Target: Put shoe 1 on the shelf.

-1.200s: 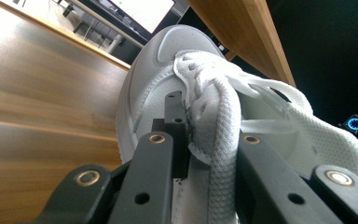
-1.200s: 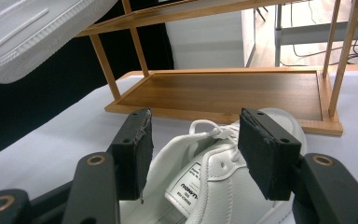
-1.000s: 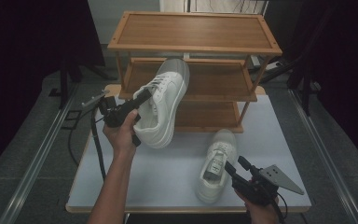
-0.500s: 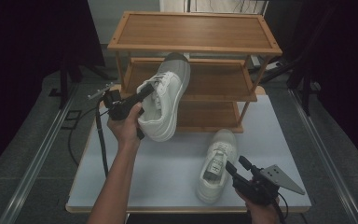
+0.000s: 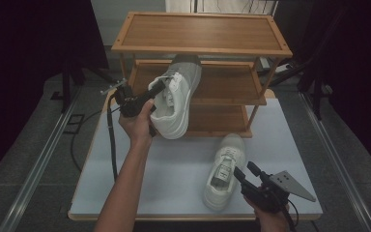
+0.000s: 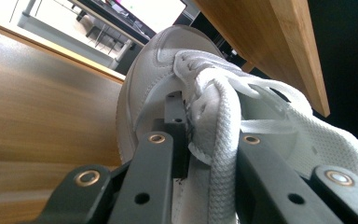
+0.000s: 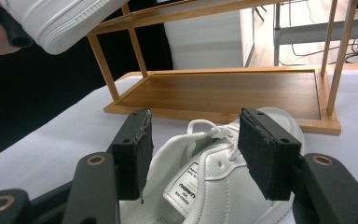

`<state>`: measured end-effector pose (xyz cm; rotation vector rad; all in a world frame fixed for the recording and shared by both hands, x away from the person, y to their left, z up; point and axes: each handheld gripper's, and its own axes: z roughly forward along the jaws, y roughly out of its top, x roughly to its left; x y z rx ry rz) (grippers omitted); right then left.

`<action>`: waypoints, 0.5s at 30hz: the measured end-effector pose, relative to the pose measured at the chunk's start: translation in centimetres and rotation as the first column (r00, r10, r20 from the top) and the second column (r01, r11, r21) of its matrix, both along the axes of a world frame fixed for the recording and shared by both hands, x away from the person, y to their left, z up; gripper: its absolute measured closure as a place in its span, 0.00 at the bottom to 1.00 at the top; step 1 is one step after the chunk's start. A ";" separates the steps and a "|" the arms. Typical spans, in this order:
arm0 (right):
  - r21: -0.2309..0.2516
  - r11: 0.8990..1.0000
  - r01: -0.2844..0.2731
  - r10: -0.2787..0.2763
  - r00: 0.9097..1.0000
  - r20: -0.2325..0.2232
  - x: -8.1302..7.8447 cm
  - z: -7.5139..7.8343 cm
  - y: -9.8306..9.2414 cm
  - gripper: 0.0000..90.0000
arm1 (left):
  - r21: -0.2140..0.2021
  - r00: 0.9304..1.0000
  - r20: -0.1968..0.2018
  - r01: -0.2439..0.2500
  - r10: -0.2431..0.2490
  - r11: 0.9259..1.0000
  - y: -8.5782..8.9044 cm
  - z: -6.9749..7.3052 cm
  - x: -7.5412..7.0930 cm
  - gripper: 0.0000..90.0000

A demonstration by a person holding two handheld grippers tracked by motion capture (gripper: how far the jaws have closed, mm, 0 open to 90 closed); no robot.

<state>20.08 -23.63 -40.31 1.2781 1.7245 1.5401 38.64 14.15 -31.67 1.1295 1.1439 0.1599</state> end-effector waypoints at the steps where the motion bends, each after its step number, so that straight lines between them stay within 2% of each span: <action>1: 0.003 1.000 0.000 0.000 1.000 0.002 0.0 0.0 0.0 0.50 | 0.001 1.000 -0.002 -0.005 0.005 1.000 0.0 0.1 0.2 0.91; 15: 0.027 1.000 -0.008 0.008 1.000 0.001 0.0 0.2 -0.1 0.50 | 0.018 0.998 -0.014 -0.062 0.063 0.998 -1.2 0.8 2.5 0.91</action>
